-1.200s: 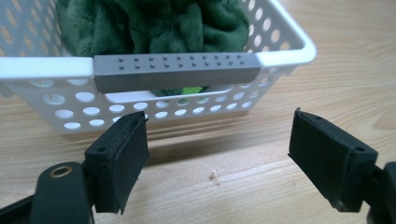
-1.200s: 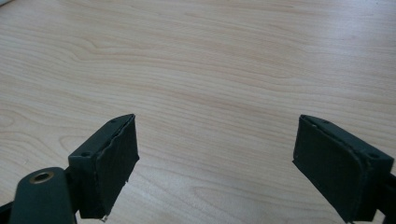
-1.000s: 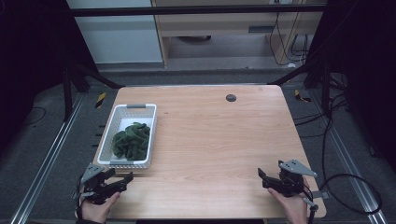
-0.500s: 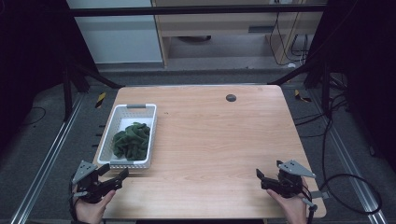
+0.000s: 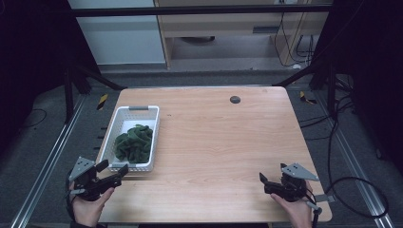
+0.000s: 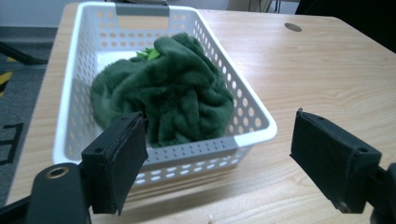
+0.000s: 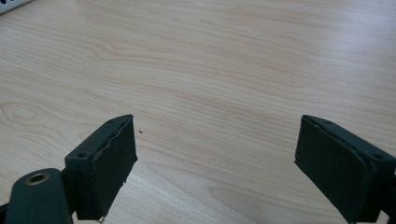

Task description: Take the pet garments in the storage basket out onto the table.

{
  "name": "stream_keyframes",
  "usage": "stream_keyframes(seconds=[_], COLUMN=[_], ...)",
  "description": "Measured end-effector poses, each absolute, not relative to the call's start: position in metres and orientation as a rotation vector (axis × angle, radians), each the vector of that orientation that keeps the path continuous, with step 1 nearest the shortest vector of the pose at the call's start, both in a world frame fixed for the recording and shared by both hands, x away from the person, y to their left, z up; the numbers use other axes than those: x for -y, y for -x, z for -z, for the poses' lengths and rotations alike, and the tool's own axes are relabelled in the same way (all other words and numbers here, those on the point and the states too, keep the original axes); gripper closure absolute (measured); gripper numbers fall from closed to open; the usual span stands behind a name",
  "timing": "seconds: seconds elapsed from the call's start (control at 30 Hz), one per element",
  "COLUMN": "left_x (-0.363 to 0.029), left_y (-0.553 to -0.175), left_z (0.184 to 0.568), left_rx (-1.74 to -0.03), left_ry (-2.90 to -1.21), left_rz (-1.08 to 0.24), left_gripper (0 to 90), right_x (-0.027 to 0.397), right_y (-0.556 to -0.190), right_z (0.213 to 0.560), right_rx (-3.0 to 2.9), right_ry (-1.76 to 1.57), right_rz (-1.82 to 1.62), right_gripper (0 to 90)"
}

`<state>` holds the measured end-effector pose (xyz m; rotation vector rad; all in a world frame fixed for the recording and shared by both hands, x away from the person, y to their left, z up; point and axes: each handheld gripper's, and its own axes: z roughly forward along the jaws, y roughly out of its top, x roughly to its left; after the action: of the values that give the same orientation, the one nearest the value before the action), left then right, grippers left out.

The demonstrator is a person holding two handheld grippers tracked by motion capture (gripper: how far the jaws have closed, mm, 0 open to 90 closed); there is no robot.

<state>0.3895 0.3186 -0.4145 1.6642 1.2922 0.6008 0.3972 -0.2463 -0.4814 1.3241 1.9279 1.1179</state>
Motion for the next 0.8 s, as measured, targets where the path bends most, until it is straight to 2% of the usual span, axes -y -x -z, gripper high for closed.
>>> stream_keyframes(seconds=[0.8], left_x=[-0.32], left_y=[-0.416], left_z=[0.378], left_rx=[-1.262], left_ry=[-1.663], left_rz=[-0.674], left_gripper=[17.4], right_x=[0.247], right_y=[-0.398], right_z=[0.48], right_rx=[-1.925], right_ry=[-1.31], right_rz=[-1.113], right_gripper=[12.0])
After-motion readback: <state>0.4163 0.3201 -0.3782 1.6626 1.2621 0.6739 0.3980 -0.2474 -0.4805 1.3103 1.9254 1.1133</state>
